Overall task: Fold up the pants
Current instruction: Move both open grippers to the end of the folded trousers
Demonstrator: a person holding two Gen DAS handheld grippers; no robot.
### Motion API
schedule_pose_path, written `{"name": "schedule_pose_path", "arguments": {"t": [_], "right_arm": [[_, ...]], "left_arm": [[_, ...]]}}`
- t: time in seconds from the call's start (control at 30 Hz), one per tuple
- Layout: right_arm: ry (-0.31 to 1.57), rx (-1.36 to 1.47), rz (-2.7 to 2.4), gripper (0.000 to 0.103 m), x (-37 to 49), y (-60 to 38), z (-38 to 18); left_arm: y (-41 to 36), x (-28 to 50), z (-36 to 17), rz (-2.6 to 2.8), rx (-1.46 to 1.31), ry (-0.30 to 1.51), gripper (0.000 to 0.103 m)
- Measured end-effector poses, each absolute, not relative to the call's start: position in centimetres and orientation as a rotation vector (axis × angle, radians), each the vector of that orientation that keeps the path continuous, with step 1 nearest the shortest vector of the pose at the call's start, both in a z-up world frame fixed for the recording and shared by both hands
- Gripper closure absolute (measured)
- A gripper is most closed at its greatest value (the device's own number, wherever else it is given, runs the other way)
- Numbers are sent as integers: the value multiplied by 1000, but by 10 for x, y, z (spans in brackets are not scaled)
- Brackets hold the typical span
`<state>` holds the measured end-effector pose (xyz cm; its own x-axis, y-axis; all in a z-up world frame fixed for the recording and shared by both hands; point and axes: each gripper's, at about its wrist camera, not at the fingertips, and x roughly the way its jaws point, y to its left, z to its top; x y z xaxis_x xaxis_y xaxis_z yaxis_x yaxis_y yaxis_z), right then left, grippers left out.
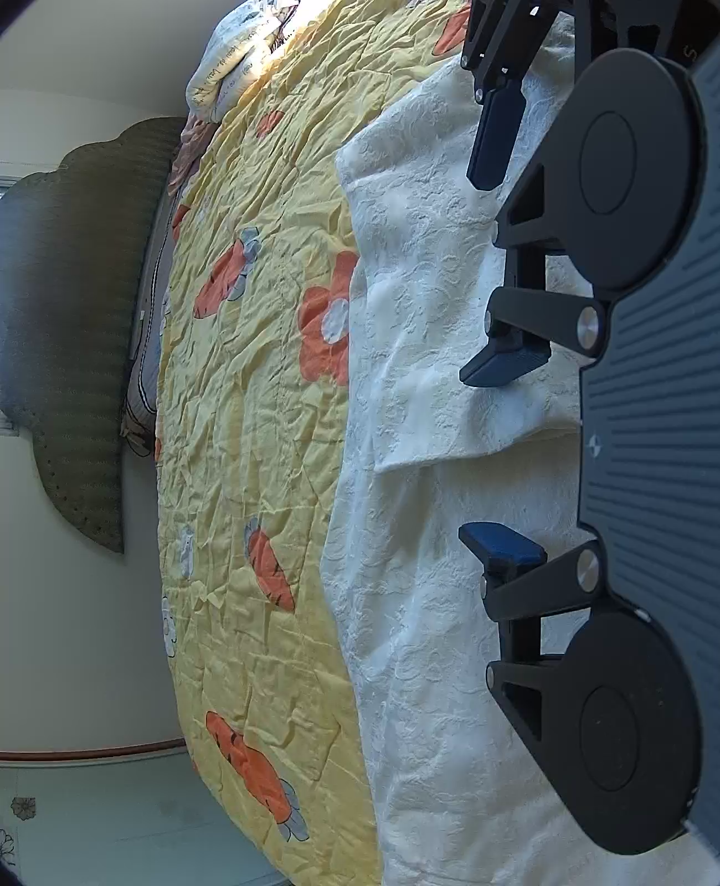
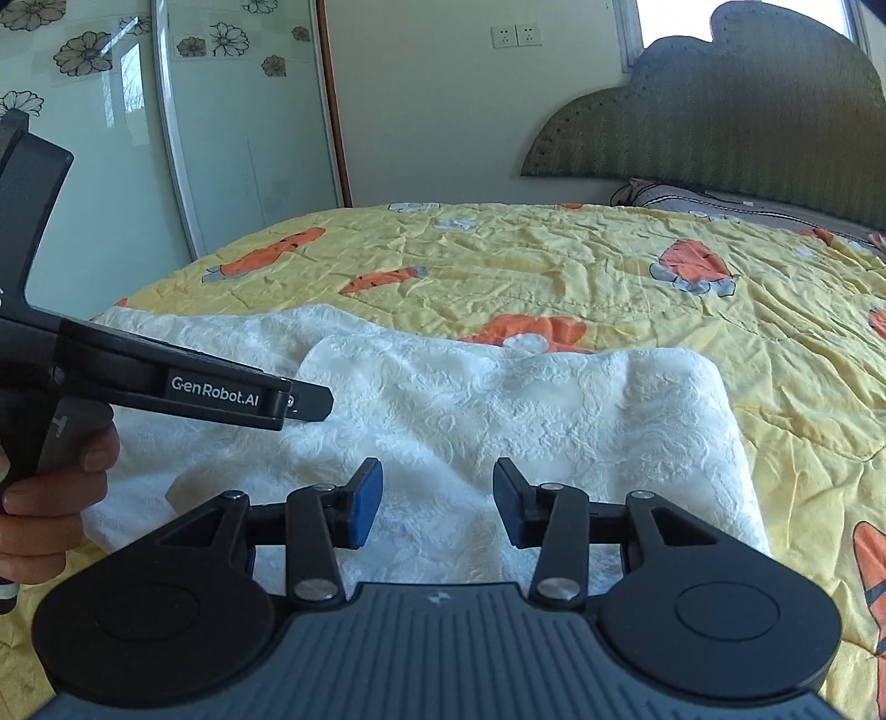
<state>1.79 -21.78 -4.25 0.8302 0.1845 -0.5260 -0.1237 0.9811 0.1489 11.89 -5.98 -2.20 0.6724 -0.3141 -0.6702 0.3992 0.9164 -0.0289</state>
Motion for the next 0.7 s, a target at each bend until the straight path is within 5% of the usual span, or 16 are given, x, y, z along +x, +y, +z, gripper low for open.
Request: {"name": "schedule_pose_path", "arguments": {"t": [0.2,0.37,0.7], "right_arm": [[583,100,163,51,21,-213,-53],[578,12,153,20,20,-198,-56],[601,3,135,7,23,-197,-59]], "left_arm": [[-52,113,-20,-346,130,707,39],[-39,101,-24,-230,156,652,28],[-19,93,-45,-120,169,637,13]]}}
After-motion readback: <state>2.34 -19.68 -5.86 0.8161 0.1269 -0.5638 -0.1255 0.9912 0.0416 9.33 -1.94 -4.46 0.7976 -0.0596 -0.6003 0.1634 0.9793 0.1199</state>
